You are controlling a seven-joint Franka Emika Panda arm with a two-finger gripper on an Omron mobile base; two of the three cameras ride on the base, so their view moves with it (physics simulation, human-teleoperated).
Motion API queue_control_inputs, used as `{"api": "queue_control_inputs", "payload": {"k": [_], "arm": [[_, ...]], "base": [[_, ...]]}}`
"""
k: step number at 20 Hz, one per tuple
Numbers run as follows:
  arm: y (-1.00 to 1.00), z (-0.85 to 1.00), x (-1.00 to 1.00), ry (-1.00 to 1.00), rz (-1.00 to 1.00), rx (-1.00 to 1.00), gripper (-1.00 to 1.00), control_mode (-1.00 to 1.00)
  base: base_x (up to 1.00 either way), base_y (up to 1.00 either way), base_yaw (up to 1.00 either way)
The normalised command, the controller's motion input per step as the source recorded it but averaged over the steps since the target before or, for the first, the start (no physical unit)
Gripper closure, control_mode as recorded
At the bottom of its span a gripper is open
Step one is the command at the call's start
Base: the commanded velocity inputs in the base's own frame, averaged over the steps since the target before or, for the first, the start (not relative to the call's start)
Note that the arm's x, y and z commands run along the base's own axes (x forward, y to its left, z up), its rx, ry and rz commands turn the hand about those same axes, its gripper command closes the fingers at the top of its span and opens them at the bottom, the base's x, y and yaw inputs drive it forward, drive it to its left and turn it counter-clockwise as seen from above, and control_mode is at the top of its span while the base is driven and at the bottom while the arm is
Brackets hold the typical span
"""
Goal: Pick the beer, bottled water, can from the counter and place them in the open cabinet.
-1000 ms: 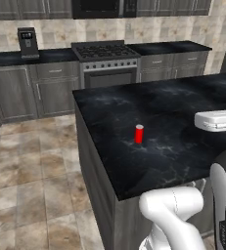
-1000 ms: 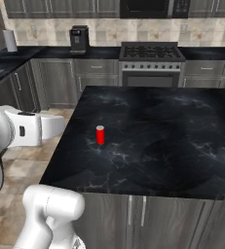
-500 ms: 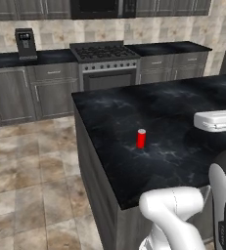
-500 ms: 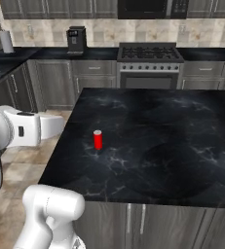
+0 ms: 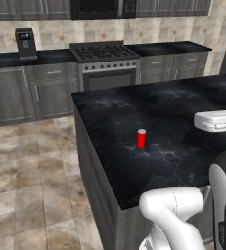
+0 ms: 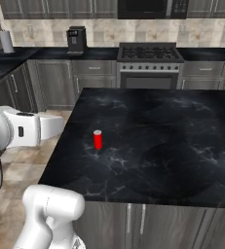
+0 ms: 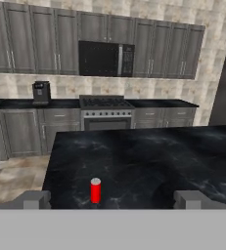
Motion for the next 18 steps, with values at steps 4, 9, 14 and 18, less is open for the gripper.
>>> {"api": "queue_control_inputs", "payload": {"k": [4,9,14,18], "arm": [[0.00,0.00,0.00,0.00,0.00,0.00,-1.00,1.00],[0.00,-0.10,0.00,0.03,0.00,-0.02,-1.00,-1.00],[0.03,-0.23,0.09,0.36,0.00,-0.01,-1.00,-1.00],[0.04,-0.26,0.24,0.43,0.00,0.00,-1.00,-1.00]], "base": [[0.01,0.00,0.00],[0.00,0.00,0.00],[0.00,0.00,0.00],[0.00,0.00,0.00]]}}
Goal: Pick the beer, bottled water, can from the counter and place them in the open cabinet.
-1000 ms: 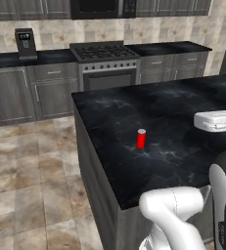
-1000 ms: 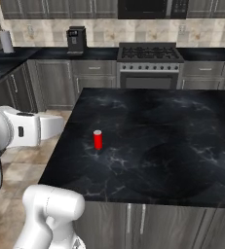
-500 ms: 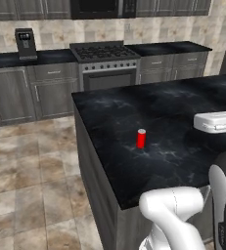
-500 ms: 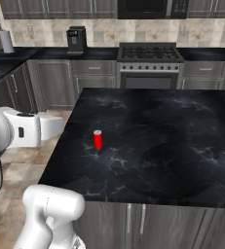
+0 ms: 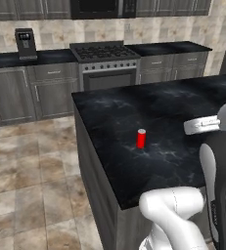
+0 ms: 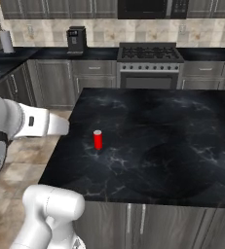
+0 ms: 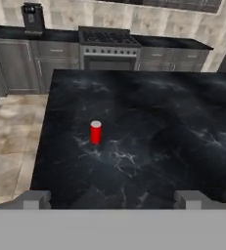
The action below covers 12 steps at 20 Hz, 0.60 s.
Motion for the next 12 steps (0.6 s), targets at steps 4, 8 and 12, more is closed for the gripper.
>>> {"api": "queue_control_inputs", "payload": {"k": [4,8,12], "arm": [[0.03,-0.31,0.41,0.41,0.00,0.00,-1.00,-1.00],[0.00,-0.36,0.20,0.30,0.00,-0.01,-1.00,-1.00],[0.00,-0.54,0.17,0.11,0.00,0.00,-1.00,-1.00]], "base": [[0.00,0.00,0.00],[0.00,0.00,0.00],[0.00,0.00,0.00]]}}
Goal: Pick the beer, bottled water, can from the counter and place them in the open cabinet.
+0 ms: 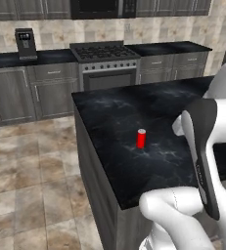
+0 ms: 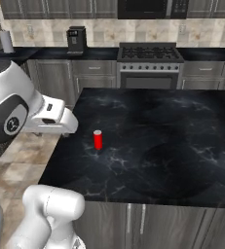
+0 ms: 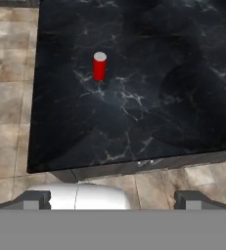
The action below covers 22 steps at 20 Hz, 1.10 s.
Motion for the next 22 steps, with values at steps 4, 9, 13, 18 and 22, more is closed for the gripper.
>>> {"api": "queue_control_inputs", "payload": {"k": [4,9,13,18,22], "arm": [[0.00,-0.53,0.27,0.00,0.00,0.00,-1.00,-1.00],[0.00,-0.41,0.43,0.00,0.00,0.03,-1.00,-1.00],[0.00,-0.22,0.51,0.01,0.00,0.10,-1.00,-1.00],[0.00,-0.24,0.49,0.00,0.00,0.12,-1.00,-1.00],[0.01,-0.44,0.28,0.00,0.00,0.01,-1.00,-1.00]], "base": [[0.00,0.00,0.00],[0.00,0.00,0.00],[0.00,0.00,0.00],[0.00,0.00,0.00],[0.00,0.00,0.00]]}}
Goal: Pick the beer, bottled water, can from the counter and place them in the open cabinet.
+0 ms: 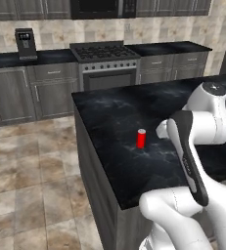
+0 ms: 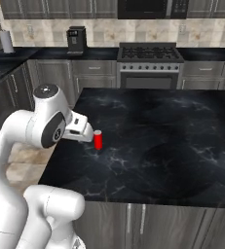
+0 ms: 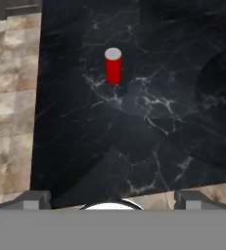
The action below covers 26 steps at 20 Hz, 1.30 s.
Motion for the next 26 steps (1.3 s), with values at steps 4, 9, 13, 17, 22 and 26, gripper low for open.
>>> {"api": "queue_control_inputs", "payload": {"k": [4,9,13,17,22,26], "arm": [[0.00,-0.41,0.31,0.00,0.00,0.00,-1.00,-1.00],[0.00,-0.23,0.38,0.00,0.00,0.00,-1.00,-1.00],[0.00,-0.18,0.38,0.00,0.00,0.00,-1.00,-1.00],[0.00,-0.19,0.35,-0.02,0.00,0.00,-1.00,-1.00],[0.00,-0.25,0.32,0.00,0.00,0.00,-1.00,-1.00],[0.02,-0.32,0.24,-0.02,0.00,0.00,-1.00,-1.00]], "base": [[0.00,0.00,0.00],[0.00,0.00,0.00],[0.00,0.00,0.00],[0.00,0.00,0.00],[0.00,0.00,0.00],[0.00,0.00,0.00]]}}
